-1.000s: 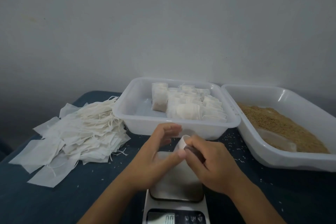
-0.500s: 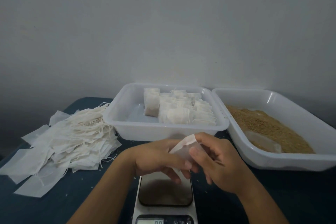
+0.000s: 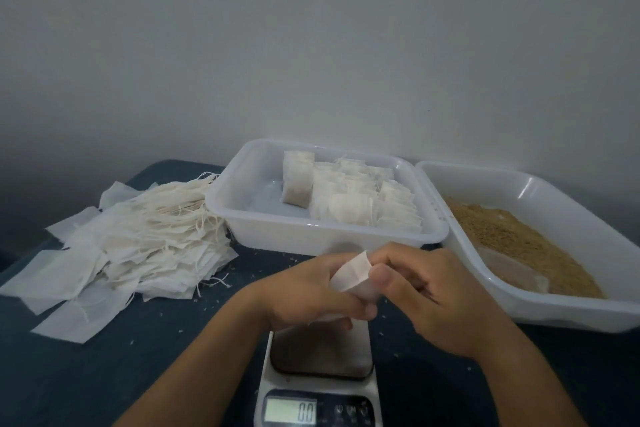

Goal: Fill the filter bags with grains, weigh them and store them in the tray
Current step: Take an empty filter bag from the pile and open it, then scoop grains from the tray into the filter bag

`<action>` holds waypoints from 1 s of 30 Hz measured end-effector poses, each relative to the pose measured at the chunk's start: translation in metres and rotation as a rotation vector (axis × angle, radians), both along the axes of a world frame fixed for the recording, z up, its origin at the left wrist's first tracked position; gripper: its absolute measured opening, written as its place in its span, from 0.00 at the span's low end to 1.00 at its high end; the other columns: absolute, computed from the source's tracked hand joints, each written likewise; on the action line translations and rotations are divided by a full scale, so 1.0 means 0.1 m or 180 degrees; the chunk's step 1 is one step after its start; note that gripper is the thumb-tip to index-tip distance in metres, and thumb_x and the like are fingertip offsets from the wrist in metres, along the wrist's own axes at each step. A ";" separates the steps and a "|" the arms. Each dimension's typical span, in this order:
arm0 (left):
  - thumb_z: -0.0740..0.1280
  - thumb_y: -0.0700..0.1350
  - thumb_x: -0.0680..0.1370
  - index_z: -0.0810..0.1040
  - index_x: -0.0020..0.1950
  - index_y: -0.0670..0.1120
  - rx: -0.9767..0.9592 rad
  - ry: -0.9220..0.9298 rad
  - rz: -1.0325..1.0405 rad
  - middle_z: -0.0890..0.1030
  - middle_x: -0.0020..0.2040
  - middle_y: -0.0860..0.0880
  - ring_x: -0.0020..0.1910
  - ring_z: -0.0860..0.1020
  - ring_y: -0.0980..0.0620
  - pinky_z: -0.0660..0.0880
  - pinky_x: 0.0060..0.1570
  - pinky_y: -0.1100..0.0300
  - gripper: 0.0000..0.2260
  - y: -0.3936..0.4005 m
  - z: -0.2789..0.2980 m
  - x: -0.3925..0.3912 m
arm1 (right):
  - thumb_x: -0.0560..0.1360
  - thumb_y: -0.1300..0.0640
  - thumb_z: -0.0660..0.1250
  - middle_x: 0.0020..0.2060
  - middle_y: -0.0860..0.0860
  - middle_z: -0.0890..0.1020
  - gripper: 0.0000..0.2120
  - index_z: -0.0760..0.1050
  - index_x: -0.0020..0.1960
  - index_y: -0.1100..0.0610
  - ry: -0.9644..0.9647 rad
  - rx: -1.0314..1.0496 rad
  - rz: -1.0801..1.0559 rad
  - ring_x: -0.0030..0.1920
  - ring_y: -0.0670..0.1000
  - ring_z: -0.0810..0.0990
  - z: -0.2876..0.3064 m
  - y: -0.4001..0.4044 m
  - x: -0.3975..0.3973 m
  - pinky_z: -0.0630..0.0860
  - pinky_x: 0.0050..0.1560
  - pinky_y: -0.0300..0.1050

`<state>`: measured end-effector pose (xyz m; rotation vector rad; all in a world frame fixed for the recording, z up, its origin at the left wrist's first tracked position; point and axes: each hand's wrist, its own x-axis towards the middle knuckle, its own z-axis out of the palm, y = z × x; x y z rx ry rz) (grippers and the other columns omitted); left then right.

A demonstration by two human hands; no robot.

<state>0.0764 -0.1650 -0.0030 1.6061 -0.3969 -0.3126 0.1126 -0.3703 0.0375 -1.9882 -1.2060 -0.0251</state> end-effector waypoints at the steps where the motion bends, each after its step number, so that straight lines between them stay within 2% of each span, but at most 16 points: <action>1: 0.75 0.43 0.73 0.79 0.54 0.53 0.0006 -0.0026 0.0080 0.78 0.45 0.53 0.45 0.78 0.56 0.77 0.43 0.57 0.11 -0.01 -0.02 0.00 | 0.81 0.33 0.58 0.32 0.45 0.81 0.20 0.81 0.52 0.45 0.0004 0.0055 -0.0034 0.27 0.48 0.77 0.03 -0.02 -0.01 0.69 0.28 0.34; 4: 0.77 0.47 0.70 0.80 0.53 0.58 0.0085 -0.0034 0.0393 0.79 0.44 0.56 0.44 0.78 0.57 0.77 0.43 0.57 0.14 -0.01 -0.07 0.00 | 0.80 0.37 0.60 0.41 0.40 0.86 0.15 0.81 0.52 0.44 -0.0165 0.0324 -0.0548 0.28 0.44 0.82 0.10 -0.10 0.02 0.74 0.28 0.31; 7: 0.77 0.52 0.70 0.78 0.60 0.58 0.0424 -0.0118 0.0725 0.80 0.47 0.54 0.45 0.79 0.57 0.79 0.45 0.56 0.20 0.03 -0.10 -0.01 | 0.79 0.38 0.63 0.41 0.35 0.84 0.10 0.79 0.50 0.41 -0.0638 0.0436 -0.1878 0.37 0.38 0.82 0.18 -0.36 0.29 0.72 0.38 0.27; 8: 0.77 0.54 0.69 0.78 0.60 0.58 0.0497 -0.0163 0.0815 0.80 0.49 0.52 0.45 0.79 0.56 0.79 0.46 0.53 0.21 0.04 -0.11 -0.01 | 0.79 0.40 0.65 0.42 0.36 0.84 0.08 0.78 0.51 0.42 -0.0672 0.0271 -0.2393 0.42 0.39 0.81 0.20 -0.50 0.42 0.73 0.43 0.31; 9: 0.77 0.55 0.69 0.77 0.60 0.58 0.0529 -0.0211 0.0892 0.80 0.50 0.50 0.46 0.79 0.55 0.79 0.46 0.53 0.21 0.04 -0.11 -0.01 | 0.79 0.42 0.67 0.47 0.39 0.84 0.09 0.78 0.55 0.43 -0.0585 -0.0090 -0.2856 0.47 0.44 0.81 0.22 -0.66 0.57 0.73 0.47 0.39; 11: 0.76 0.56 0.69 0.75 0.60 0.58 0.0549 -0.0326 0.1029 0.79 0.51 0.49 0.47 0.79 0.55 0.78 0.46 0.55 0.22 0.04 -0.10 -0.02 | 0.80 0.44 0.68 0.60 0.49 0.83 0.18 0.76 0.66 0.50 -0.0187 -0.1193 -0.3347 0.58 0.56 0.80 0.18 -0.99 0.86 0.74 0.56 0.50; 13: 0.76 0.56 0.70 0.73 0.59 0.60 0.0567 -0.0436 0.1156 0.78 0.48 0.57 0.45 0.78 0.60 0.77 0.44 0.63 0.21 0.03 -0.10 -0.02 | 0.80 0.41 0.66 0.67 0.51 0.80 0.23 0.74 0.71 0.51 0.0259 -0.2088 -0.3342 0.65 0.58 0.78 0.12 -1.17 1.02 0.72 0.62 0.51; 14: 0.75 0.57 0.70 0.73 0.59 0.61 0.0588 -0.0460 0.1203 0.77 0.46 0.60 0.45 0.77 0.62 0.77 0.42 0.65 0.21 0.02 -0.10 -0.03 | 0.80 0.39 0.65 0.67 0.48 0.80 0.23 0.76 0.69 0.50 0.0432 -0.2304 -0.3244 0.66 0.57 0.77 0.10 -1.20 1.07 0.71 0.61 0.49; 16: 0.74 0.59 0.69 0.72 0.60 0.62 0.0633 -0.0505 0.1243 0.77 0.47 0.63 0.46 0.77 0.64 0.75 0.43 0.66 0.21 0.00 -0.10 -0.02 | 0.79 0.36 0.65 0.59 0.42 0.78 0.21 0.80 0.62 0.50 0.0573 -0.2536 -0.2978 0.61 0.53 0.78 0.08 -1.23 1.15 0.69 0.54 0.46; 18: 0.73 0.60 0.69 0.73 0.61 0.61 0.0701 -0.0558 0.1241 0.78 0.49 0.62 0.47 0.77 0.64 0.73 0.45 0.66 0.22 -0.02 -0.12 -0.02 | 0.79 0.36 0.66 0.57 0.41 0.80 0.17 0.83 0.55 0.48 0.0607 -0.2800 -0.2756 0.54 0.49 0.77 0.06 -1.20 1.20 0.69 0.49 0.46; 20: 0.73 0.60 0.70 0.73 0.61 0.61 0.0783 -0.0584 0.1228 0.78 0.50 0.61 0.48 0.77 0.63 0.73 0.45 0.67 0.21 -0.03 -0.14 -0.01 | 0.79 0.40 0.68 0.54 0.44 0.82 0.10 0.83 0.50 0.45 0.0654 -0.2942 -0.2685 0.52 0.48 0.78 0.02 -1.17 1.25 0.72 0.52 0.47; 22: 0.73 0.59 0.71 0.73 0.59 0.62 0.0830 -0.0608 0.1238 0.78 0.50 0.62 0.48 0.77 0.64 0.74 0.43 0.69 0.19 -0.04 -0.15 -0.01 | 0.78 0.43 0.69 0.52 0.46 0.83 0.07 0.82 0.47 0.46 0.0687 -0.2988 -0.2721 0.49 0.48 0.79 0.00 -1.13 1.28 0.73 0.52 0.47; 24: 0.74 0.58 0.71 0.74 0.56 0.64 0.0755 -0.0643 0.1258 0.79 0.49 0.61 0.46 0.78 0.64 0.74 0.41 0.71 0.16 -0.05 -0.16 -0.01 | 0.78 0.43 0.69 0.51 0.48 0.83 0.12 0.84 0.51 0.50 0.0657 -0.3057 -0.2835 0.49 0.50 0.79 0.00 -1.09 1.29 0.73 0.50 0.46; 27: 0.74 0.57 0.71 0.76 0.55 0.64 0.0750 -0.0680 0.1248 0.80 0.49 0.57 0.43 0.78 0.63 0.74 0.40 0.71 0.15 -0.07 -0.18 0.00 | 0.83 0.43 0.61 0.53 0.51 0.82 0.20 0.82 0.59 0.56 0.0615 -0.3308 -0.2928 0.50 0.52 0.78 -0.02 -0.99 1.28 0.71 0.51 0.46; 30: 0.74 0.59 0.70 0.76 0.57 0.65 0.0801 -0.0669 0.1232 0.80 0.48 0.59 0.43 0.78 0.63 0.73 0.40 0.72 0.17 -0.08 -0.20 0.00 | 0.85 0.49 0.58 0.54 0.53 0.83 0.18 0.81 0.62 0.59 0.0590 -0.3329 -0.2996 0.50 0.53 0.79 -0.04 -0.93 1.27 0.73 0.51 0.45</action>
